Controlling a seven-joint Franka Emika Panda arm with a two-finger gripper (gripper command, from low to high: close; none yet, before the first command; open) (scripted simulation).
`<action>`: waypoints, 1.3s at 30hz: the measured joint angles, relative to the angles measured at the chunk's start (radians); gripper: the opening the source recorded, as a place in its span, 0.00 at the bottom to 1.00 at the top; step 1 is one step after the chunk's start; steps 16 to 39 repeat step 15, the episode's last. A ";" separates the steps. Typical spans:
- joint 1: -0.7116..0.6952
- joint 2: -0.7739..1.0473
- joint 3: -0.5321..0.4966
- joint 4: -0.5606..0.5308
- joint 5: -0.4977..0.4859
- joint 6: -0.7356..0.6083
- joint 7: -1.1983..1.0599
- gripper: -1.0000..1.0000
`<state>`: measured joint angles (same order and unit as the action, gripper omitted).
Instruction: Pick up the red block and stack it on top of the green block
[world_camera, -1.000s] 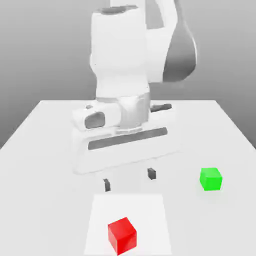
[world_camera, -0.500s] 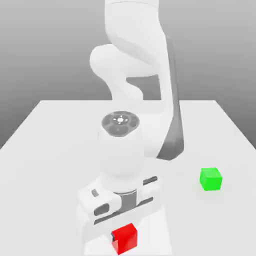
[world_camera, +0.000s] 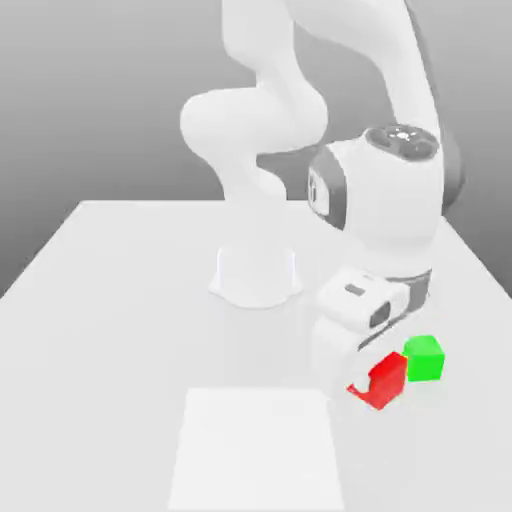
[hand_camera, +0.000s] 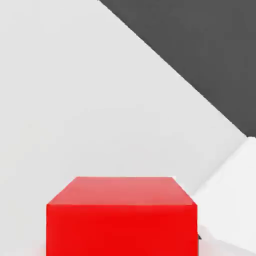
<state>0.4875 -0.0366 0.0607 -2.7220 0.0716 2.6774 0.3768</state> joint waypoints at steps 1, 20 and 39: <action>0.027 -0.028 0.017 -0.026 0.001 -0.002 0.020 0.00; 0.132 0.093 0.123 -0.134 -0.120 0.234 0.202 1.00; 0.132 0.093 0.123 -0.134 -0.120 0.234 0.202 1.00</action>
